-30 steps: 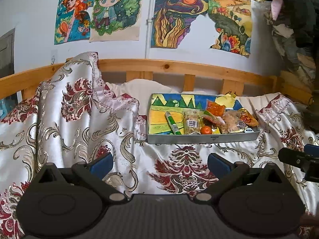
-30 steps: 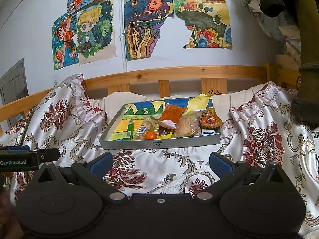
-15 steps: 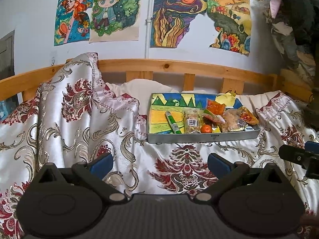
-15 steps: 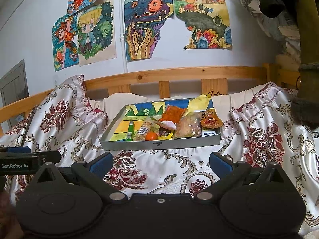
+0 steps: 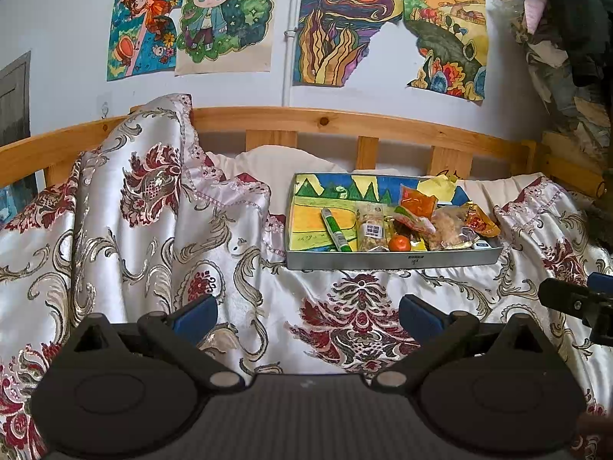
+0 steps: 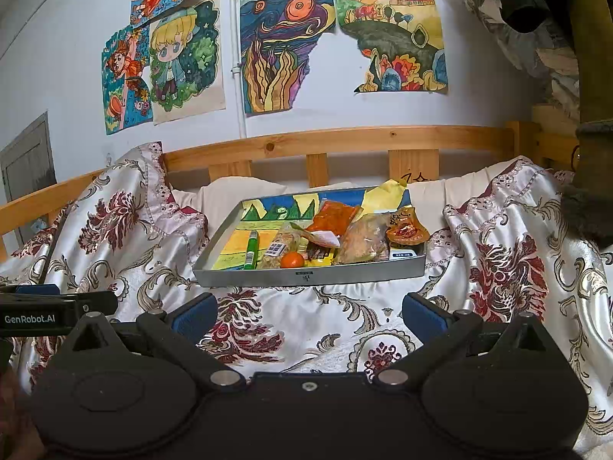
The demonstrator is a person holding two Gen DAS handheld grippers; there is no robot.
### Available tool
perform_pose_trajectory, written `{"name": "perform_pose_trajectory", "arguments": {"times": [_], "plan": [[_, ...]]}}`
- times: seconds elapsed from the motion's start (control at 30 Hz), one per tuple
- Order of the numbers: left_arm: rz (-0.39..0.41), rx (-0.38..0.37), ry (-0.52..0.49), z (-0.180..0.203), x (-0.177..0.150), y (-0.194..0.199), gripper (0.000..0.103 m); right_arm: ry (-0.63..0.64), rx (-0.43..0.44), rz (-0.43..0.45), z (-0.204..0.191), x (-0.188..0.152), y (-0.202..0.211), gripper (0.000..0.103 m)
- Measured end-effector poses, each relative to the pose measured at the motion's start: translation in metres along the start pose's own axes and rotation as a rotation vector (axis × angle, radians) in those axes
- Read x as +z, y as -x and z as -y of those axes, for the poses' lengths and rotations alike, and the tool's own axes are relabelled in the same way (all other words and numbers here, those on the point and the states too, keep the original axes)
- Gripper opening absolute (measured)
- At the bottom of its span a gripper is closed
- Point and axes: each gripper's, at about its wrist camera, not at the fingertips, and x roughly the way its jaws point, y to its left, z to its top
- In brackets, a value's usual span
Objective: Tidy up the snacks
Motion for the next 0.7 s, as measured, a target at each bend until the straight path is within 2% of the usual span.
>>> {"name": "perform_pose_trajectory", "arguments": {"times": [0.7], "plan": [[-0.006,-0.001,0.000,0.0007,-0.0006,-0.0002,0.103,0.003,0.002,-0.005,-0.0026,-0.0019,-0.0011,0.102]]}}
